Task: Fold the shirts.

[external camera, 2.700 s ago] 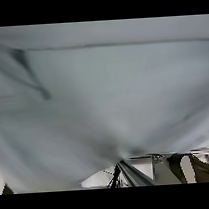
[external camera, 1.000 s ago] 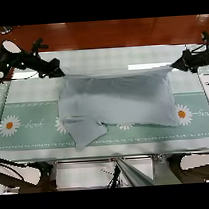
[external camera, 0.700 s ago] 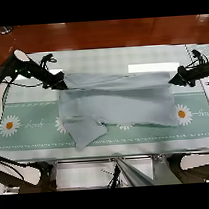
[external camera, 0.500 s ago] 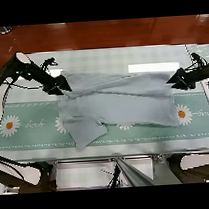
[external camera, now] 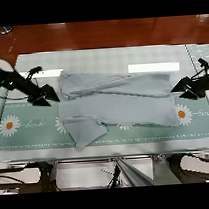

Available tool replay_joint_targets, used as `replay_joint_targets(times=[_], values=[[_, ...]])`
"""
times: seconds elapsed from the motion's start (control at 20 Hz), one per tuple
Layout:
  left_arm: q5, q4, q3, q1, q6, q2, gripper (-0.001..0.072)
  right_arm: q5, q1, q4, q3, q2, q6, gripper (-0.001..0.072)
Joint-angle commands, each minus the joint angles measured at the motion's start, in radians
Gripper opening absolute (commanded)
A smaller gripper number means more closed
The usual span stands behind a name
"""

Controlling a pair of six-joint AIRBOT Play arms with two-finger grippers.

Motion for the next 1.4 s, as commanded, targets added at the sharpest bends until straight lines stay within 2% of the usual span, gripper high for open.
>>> replay_joint_targets(times=[0.0,0.15,0.25,0.45,0.6,0.85,1.0,1.1,1.15,1.2,1.35], values=[[0.136,0.002,-0.288,0.12,0.033,0.183,0.0704,-0.166,-0.01,0.042,-0.261,0.237,0.002,0.0619],[0.278,-0.098,-0.518,0.206,0.051,0.315,0.0704,-0.18,-0.01,0.171,-0.404,0.36,-0.011,0.0618],[0.345,-0.176,-0.619,0.215,0.064,0.359,0.0704,-0.165,-0.01,0.211,-0.446,0.394,-0.018,0.0618],[0.374,-0.351,-0.722,0.181,0.167,0.359,0.0703,-0.145,-0.01,0.235,-0.452,0.397,-0.017,0.0619],[0.422,-0.46,-0.756,0.119,0.23,0.358,0.0703,-0.143,-0.01,0.266,-0.452,0.397,-0.013,0.0619],[0.533,-0.518,-0.766,-0.084,0.23,0.338,0.0703,-0.215,-0.032,0.369,-0.442,0.397,0.026,0.0618],[0.494,-0.517,-0.764,-0.122,0.236,0.335,0.0701,-0.132,-0.19,0.267,-0.388,0.396,0.029,0.0618],[0.438,-0.517,-0.764,-0.106,0.301,0.335,0.0684,-0.054,-0.298,0.055,-0.393,0.396,0.088,0.0619],[0.413,-0.516,-0.764,-0.096,0.335,0.335,0.0379,-0.026,-0.314,-0.071,-0.42,0.396,0.168,0.0619],[0.401,-0.516,-0.764,-0.086,0.339,0.335,0.0012,-0.011,-0.312,-0.141,-0.455,0.396,0.204,0.0618],[0.39,-0.517,-0.763,-0.071,0.354,0.335,0.0021,-0.009,-0.28,-0.135,-0.542,0.396,0.166,0.0618]])
